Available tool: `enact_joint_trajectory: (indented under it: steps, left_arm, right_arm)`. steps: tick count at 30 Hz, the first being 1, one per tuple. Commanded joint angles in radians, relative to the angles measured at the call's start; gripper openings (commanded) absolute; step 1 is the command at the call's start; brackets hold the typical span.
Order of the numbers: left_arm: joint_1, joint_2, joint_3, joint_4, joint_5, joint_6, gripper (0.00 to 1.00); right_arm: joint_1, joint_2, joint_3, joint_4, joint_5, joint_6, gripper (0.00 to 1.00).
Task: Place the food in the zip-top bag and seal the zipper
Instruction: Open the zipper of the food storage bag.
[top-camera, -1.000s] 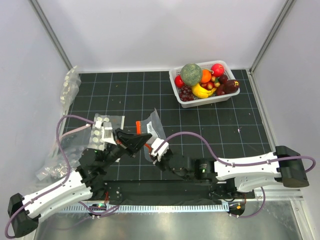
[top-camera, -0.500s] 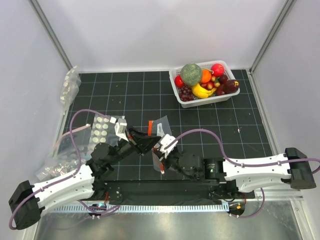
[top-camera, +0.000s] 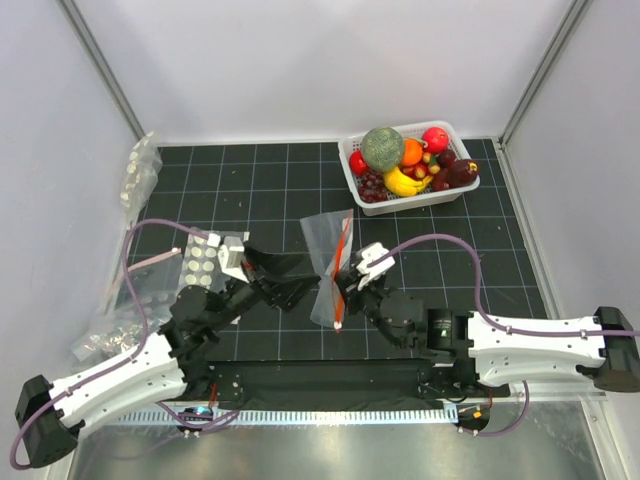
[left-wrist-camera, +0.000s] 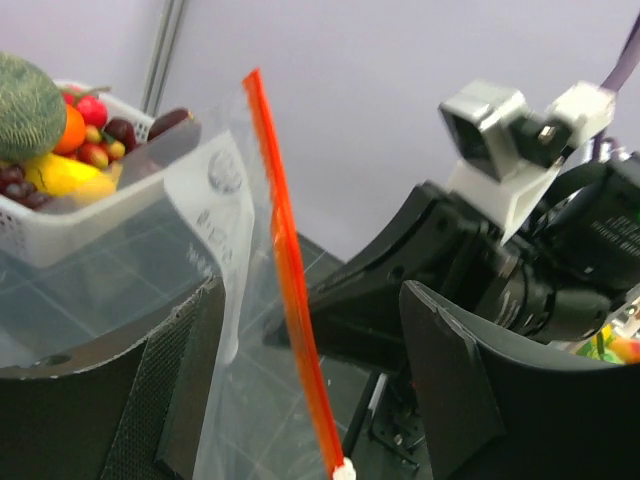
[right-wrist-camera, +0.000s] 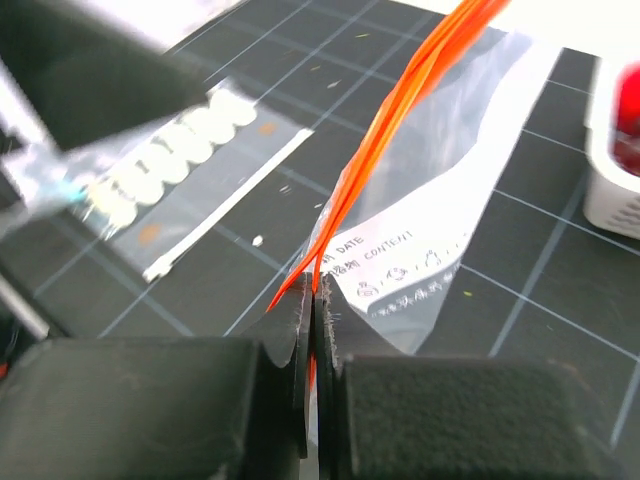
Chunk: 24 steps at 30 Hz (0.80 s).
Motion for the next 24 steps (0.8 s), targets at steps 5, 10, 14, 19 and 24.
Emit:
enact_joint_trajectory:
  steps: [5, 10, 14, 19, 24]
  left_arm:
    - [-0.036, 0.166, 0.083, -0.035, -0.009, 0.077, 0.71]
    - [-0.085, 0.236, 0.107, -0.035, -0.038, 0.130, 0.67]
    - [-0.120, 0.290, 0.130, -0.038, -0.052, 0.169, 0.64]
    - [-0.183, 0.333, 0.178, -0.095, -0.137, 0.248, 0.58]
    - [-0.201, 0.361, 0.201, -0.139, -0.229, 0.278, 0.47]
  right_arm:
    - [-0.030, -0.068, -0.027, 0.005, 0.111, 0.115, 0.01]
    - [-0.030, -0.072, -0.025, 0.002, 0.126, 0.126, 0.01]
    - [-0.030, -0.058, -0.015, -0.004, 0.134, 0.136, 0.01]
    - [-0.030, -0.051, -0.010, -0.009, 0.134, 0.147, 0.01]
    - [-0.030, -0.058, -0.013, -0.013, 0.114, 0.152, 0.01]
